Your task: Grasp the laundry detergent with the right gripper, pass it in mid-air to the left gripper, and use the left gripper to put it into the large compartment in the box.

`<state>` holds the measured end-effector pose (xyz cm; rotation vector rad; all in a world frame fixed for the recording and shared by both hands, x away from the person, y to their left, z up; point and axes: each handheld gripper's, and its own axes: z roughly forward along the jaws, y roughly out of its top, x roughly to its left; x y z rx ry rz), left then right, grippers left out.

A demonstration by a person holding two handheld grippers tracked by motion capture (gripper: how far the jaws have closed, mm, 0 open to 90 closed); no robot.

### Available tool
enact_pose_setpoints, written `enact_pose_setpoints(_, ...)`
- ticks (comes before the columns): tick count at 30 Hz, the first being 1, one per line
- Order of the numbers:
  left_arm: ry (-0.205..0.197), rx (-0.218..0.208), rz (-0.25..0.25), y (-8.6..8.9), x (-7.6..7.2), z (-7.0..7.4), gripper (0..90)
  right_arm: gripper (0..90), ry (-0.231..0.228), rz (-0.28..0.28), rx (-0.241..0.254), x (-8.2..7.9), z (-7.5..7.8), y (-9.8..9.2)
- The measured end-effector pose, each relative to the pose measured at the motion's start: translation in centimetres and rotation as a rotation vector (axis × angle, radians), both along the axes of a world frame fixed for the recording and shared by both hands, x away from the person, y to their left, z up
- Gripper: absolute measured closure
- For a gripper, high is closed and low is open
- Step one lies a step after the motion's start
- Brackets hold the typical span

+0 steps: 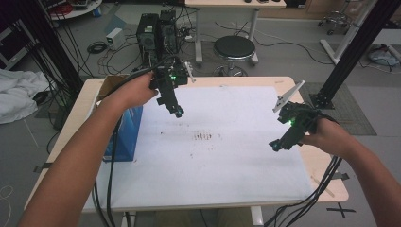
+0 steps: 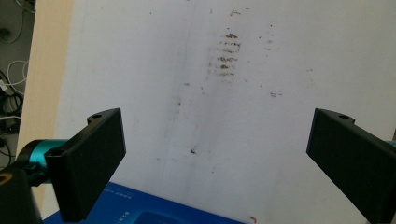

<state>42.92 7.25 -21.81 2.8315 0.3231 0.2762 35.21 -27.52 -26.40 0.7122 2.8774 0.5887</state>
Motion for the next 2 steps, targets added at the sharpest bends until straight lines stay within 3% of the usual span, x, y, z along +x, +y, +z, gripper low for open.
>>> enact_pose_setpoints(2,0.003,0.0,-0.002,0.1,-0.01,0.03,4.6,1.1,-0.003,0.001,0.005,0.04,0.02,-0.08)
